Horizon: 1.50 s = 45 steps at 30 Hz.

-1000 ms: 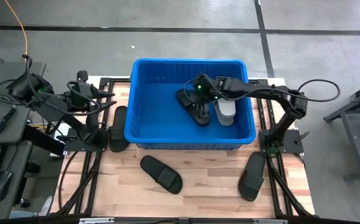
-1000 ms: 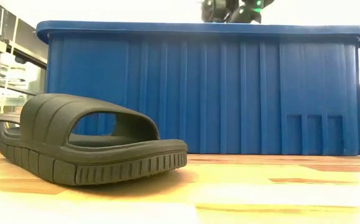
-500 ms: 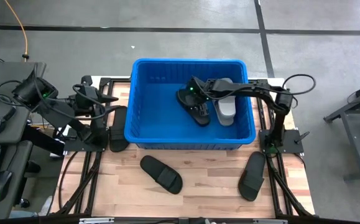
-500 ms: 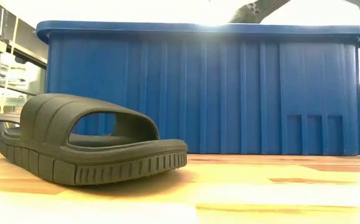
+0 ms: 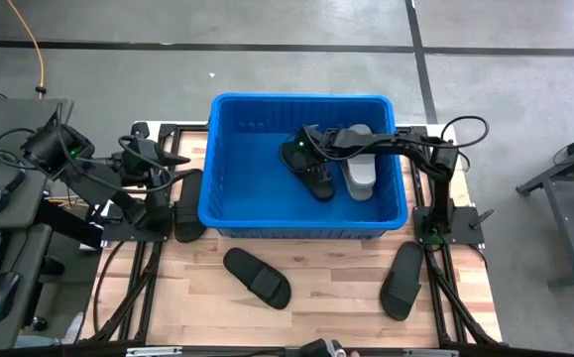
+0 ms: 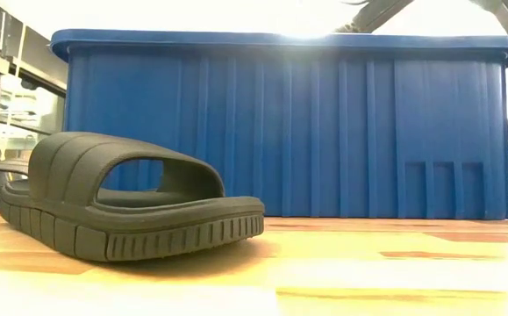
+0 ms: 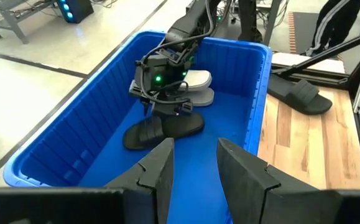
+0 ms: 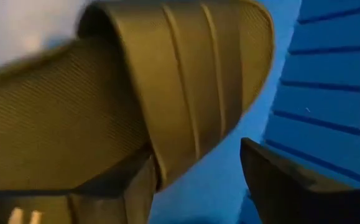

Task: Pick and place slides into bin
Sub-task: Put the middle right black slide into the blue bin

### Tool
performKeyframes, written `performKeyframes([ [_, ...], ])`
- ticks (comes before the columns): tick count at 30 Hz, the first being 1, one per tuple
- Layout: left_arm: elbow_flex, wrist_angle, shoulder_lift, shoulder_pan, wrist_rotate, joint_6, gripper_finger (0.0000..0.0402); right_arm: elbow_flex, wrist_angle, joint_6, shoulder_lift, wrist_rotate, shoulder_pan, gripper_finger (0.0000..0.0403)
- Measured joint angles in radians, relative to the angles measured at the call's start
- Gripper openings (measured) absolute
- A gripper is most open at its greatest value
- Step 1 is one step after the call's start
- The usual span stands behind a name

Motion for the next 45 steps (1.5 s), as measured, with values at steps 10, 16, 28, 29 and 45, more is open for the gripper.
performKeyframes([
  [10, 0.0, 0.0, 0.0, 0.0, 0.003, 0.0, 0.0111, 0.0, -0.006, 0.0, 0.0, 0.065, 0.031, 0.0096],
  [16, 0.0, 0.0, 0.0, 0.0, 0.002, 0.001, 0.0111, 0.0, -0.005, 0.011, 0.0, 0.063, 0.042, 0.0014],
  [28, 0.0, 0.0, 0.0, 0.0, 0.002, 0.01, 0.0111, 0.124, -0.156, 0.285, -0.002, 0.145, 0.041, 0.0002],
  [29, 0.0, 0.0, 0.0, 0.0, 0.003, 0.012, 0.0111, 0.14, -0.182, 0.309, -0.002, 0.156, 0.041, 0.0002],
  [45, 0.0, -0.054, 0.0, 0.0, 0.032, 0.041, 0.0111, 0.18, -0.399, 0.689, -0.003, 0.228, 0.031, 0.0],
])
